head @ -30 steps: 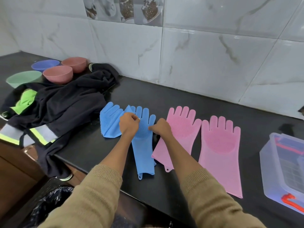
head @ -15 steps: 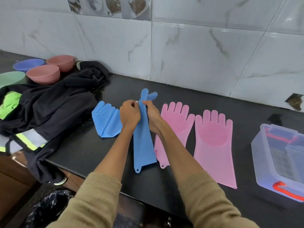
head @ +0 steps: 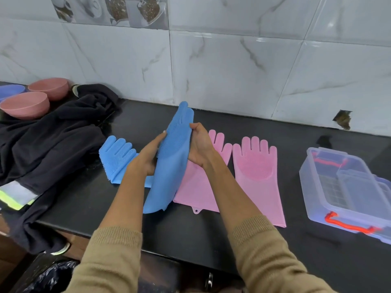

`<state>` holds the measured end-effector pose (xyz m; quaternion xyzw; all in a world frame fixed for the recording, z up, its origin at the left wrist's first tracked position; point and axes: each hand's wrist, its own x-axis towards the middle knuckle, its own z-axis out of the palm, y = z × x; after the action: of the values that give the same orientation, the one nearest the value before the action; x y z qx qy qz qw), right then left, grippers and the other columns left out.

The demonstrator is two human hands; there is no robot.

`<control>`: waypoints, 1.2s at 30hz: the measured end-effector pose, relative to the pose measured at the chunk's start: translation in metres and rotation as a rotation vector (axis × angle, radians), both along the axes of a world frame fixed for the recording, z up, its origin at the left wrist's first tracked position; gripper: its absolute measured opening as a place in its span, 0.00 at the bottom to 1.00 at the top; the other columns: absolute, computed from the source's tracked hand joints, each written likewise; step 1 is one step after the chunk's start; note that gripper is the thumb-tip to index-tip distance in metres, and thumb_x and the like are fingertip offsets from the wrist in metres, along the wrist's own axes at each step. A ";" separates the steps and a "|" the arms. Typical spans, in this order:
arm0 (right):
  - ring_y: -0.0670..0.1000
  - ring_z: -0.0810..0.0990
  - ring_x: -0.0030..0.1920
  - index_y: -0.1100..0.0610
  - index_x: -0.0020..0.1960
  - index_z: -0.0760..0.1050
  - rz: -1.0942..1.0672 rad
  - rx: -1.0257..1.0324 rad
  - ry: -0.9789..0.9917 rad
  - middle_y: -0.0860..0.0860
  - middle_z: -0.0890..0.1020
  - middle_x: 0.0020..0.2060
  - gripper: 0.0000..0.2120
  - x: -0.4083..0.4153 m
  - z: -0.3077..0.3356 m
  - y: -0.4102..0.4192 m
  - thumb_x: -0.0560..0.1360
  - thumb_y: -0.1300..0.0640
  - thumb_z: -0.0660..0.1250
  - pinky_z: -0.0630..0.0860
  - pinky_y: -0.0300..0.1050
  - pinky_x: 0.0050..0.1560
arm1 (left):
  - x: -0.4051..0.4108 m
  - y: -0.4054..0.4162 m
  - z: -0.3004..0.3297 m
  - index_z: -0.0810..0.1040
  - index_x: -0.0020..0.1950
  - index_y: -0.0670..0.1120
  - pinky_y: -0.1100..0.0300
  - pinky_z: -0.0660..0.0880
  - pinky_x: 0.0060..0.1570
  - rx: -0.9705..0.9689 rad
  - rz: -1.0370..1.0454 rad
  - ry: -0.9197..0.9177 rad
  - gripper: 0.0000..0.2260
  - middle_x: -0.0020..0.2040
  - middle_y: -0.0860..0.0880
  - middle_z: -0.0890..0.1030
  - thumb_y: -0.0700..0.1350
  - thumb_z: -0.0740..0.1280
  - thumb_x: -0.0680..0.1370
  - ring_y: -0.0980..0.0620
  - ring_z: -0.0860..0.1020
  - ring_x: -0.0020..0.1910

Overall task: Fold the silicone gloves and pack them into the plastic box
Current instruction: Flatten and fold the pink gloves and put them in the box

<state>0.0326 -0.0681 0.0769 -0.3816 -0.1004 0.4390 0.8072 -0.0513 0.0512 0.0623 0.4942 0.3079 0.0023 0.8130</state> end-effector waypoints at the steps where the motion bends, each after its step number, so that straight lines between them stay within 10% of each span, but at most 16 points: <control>1: 0.57 0.77 0.53 0.61 0.65 0.69 -0.003 0.010 0.015 0.59 0.77 0.55 0.21 0.000 0.001 -0.001 0.79 0.52 0.49 0.73 0.53 0.58 | -0.004 0.002 -0.002 0.81 0.51 0.45 0.58 0.80 0.34 -0.007 -0.001 -0.027 0.17 0.40 0.47 0.86 0.58 0.67 0.76 0.50 0.85 0.35; 7: 0.52 0.79 0.48 0.57 0.57 0.75 0.021 -0.107 -0.012 0.53 0.79 0.49 0.12 -0.002 0.008 0.010 0.79 0.53 0.58 0.78 0.48 0.49 | -0.016 0.033 0.012 0.77 0.60 0.48 0.51 0.77 0.51 0.321 0.208 -0.116 0.12 0.56 0.45 0.82 0.48 0.67 0.78 0.47 0.81 0.50; 13: 0.56 0.77 0.60 0.57 0.62 0.69 0.025 -0.238 -0.096 0.58 0.75 0.64 0.11 -0.001 -0.012 0.017 0.80 0.60 0.60 0.77 0.52 0.57 | -0.037 0.071 0.008 0.76 0.54 0.46 0.54 0.77 0.48 0.702 0.505 -0.070 0.07 0.47 0.49 0.79 0.43 0.69 0.77 0.48 0.78 0.47; 16: 0.59 0.75 0.64 0.61 0.67 0.67 -0.083 -0.304 -0.085 0.60 0.73 0.66 0.15 0.008 -0.030 0.006 0.81 0.64 0.58 0.74 0.51 0.63 | -0.044 0.079 -0.010 0.67 0.71 0.43 0.48 0.72 0.63 0.762 0.575 0.083 0.24 0.67 0.44 0.73 0.43 0.69 0.76 0.44 0.73 0.63; 24: 0.52 0.79 0.44 0.63 0.53 0.79 -0.749 -0.821 -0.504 0.58 0.82 0.50 0.10 0.039 -0.072 -0.058 0.75 0.69 0.62 0.78 0.45 0.50 | -0.014 0.045 -0.017 0.54 0.77 0.45 0.42 0.57 0.69 1.063 0.744 0.707 0.37 0.76 0.40 0.57 0.33 0.68 0.73 0.37 0.60 0.72; 28: 0.54 0.80 0.50 0.64 0.53 0.80 -0.812 -1.055 -0.641 0.57 0.83 0.50 0.11 0.046 -0.073 -0.083 0.74 0.68 0.62 0.71 0.36 0.49 | 0.026 -0.003 -0.020 0.69 0.69 0.43 0.46 0.68 0.58 1.419 0.480 0.345 0.22 0.67 0.41 0.71 0.36 0.63 0.75 0.39 0.72 0.63; 32: 0.52 0.75 0.32 0.66 0.42 0.77 -0.614 -1.277 -0.742 0.56 0.79 0.32 0.05 0.049 -0.069 -0.089 0.73 0.67 0.63 0.72 0.42 0.37 | 0.060 -0.054 -0.035 0.78 0.55 0.39 0.52 0.72 0.52 1.194 0.007 0.227 0.10 0.54 0.39 0.80 0.39 0.65 0.76 0.39 0.77 0.58; 36: 0.59 0.83 0.43 0.67 0.48 0.77 -0.481 -1.269 -0.651 0.61 0.83 0.42 0.05 0.050 -0.067 -0.093 0.74 0.65 0.66 0.82 0.51 0.48 | 0.071 -0.068 -0.043 0.77 0.55 0.32 0.49 0.74 0.49 1.063 -0.045 0.334 0.12 0.53 0.35 0.81 0.39 0.66 0.76 0.36 0.79 0.54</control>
<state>0.0827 -0.1610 0.0101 -0.8954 0.0245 0.0892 0.4356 0.0194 -0.0165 0.0190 0.8362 0.3784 0.0617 0.3921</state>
